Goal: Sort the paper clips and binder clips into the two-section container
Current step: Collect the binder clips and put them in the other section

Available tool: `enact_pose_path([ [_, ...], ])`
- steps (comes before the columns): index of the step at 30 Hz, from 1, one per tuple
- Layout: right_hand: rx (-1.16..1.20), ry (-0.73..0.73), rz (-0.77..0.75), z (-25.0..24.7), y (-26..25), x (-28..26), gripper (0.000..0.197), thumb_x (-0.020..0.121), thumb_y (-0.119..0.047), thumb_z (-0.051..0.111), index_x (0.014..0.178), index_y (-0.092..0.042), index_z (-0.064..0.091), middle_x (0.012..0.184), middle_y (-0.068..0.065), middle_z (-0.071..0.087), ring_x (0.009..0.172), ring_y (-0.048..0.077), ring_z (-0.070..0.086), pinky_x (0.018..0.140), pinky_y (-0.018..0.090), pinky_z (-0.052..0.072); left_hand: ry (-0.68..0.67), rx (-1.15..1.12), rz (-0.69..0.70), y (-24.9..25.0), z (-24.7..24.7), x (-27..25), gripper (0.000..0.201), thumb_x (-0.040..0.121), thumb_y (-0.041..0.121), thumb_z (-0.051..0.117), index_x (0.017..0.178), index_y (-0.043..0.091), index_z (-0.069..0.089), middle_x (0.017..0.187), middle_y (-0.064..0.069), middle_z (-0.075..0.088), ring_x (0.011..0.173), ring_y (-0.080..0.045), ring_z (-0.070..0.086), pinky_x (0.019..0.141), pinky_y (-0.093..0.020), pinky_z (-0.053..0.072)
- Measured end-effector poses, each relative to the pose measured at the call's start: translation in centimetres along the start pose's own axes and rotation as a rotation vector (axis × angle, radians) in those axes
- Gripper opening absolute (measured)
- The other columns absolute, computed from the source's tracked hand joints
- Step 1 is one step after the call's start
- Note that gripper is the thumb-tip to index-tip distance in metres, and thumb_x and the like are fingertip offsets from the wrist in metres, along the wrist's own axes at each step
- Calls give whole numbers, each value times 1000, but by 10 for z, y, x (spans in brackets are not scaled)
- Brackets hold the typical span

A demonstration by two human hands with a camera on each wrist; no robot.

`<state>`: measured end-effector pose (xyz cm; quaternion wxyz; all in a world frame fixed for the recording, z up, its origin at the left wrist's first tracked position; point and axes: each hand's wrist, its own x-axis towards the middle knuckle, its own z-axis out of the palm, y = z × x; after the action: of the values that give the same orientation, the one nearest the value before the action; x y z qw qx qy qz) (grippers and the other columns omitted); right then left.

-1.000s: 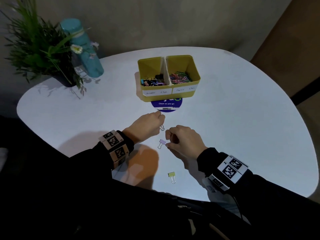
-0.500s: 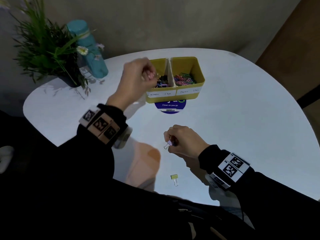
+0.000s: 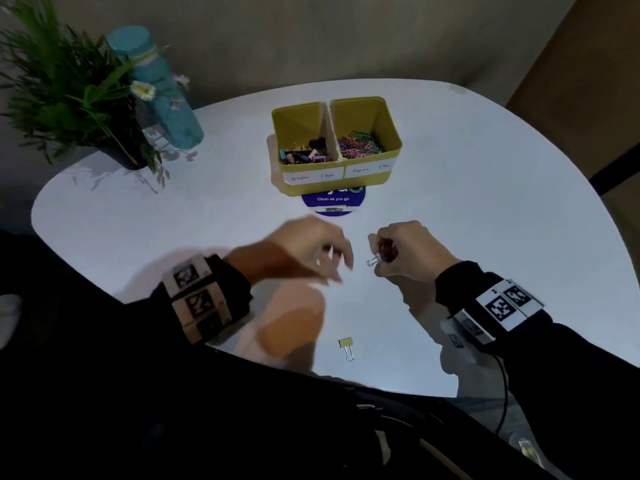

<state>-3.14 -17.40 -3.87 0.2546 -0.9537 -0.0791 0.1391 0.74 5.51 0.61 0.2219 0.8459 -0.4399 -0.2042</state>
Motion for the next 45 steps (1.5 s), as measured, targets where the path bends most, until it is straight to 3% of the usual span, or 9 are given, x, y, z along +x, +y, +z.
enact_pose_path([
  [4, 84, 28, 16, -2, 4, -2, 18, 62, -12, 76, 63, -16, 58, 66, -3, 64, 59, 12, 54, 56, 26, 42, -175, -187, 121, 9, 48, -13, 40, 68, 39, 84, 104, 29, 70, 90, 13, 62, 83, 5, 57, 72, -16, 45],
  [7, 190, 45, 18, -9, 0, -3, 17, 62, -14, 78, 65, -15, 62, 64, -7, 64, 58, 7, 55, 57, 21, 45, -219, -62, 163, 13, 65, -15, 38, 67, 37, 83, 102, 31, 69, 88, 16, 57, 75, 6, 47, 68, -11, 35],
  [16, 149, 537, -307, -84, -82, 61, 11, 72, -18, 67, 83, -15, 66, 74, -3, 66, 64, 11, 61, 66, 28, 53, -274, 13, 147, 11, 85, -26, 6, 86, 28, 67, 91, 25, 64, 86, 8, 57, 77, -13, 57, 67, -33, 49],
  [22, 33, 250, -273, -86, -96, 124, 32, 92, -28, 60, 122, -15, 60, 119, 0, 63, 90, 13, 59, 79, 24, 46, -200, -34, 35, 17, 85, -32, 19, 90, 29, 47, 88, 16, 60, 84, -6, 62, 77, -27, 60, 70, -43, 51],
  [26, 122, 308, -272, -84, -81, 128, 32, 95, -27, 55, 124, -15, 59, 119, 1, 63, 98, 18, 61, 84, 29, 49, -149, -71, 65, 18, 79, -32, 9, 90, 18, 58, 82, 14, 60, 80, -8, 61, 75, -28, 59, 67, -40, 49],
  [29, 141, 375, -266, -88, -65, 120, 29, 95, -27, 55, 120, -14, 62, 112, 3, 59, 94, 13, 55, 84, 24, 45, -65, -25, 135, 13, 66, -22, 13, 88, 21, 64, 78, 18, 56, 79, 2, 59, 72, -13, 54, 66, -34, 48],
  [32, 100, 429, -208, -92, -46, 112, 26, 92, -25, 58, 115, -14, 65, 107, 4, 58, 91, 17, 55, 83, 28, 46, 82, 102, -3, 1, 16, -5, 8, 88, 27, 59, 84, 20, 58, 86, 8, 59, 78, -7, 50, 68, -29, 46],
  [39, 45, 468, -93, -100, -29, 99, 22, 91, -18, 59, 110, -13, 67, 110, 8, 58, 86, 12, 51, 79, 23, 39, 584, 359, -315, -28, -90, 46, 13, 91, 28, 53, 84, 17, 55, 82, 2, 61, 74, -20, 56, 56, -27, 34],
  [45, -37, 363, 32, -111, -29, 94, 23, 88, -26, 62, 109, -17, 65, 107, 6, 61, 94, 23, 60, 82, 37, 51, 200, 469, -666, -51, -87, 65, 27, 93, 37, 55, 91, 10, 56, 92, -7, 59, 85, -27, 59, 69, -34, 43],
])
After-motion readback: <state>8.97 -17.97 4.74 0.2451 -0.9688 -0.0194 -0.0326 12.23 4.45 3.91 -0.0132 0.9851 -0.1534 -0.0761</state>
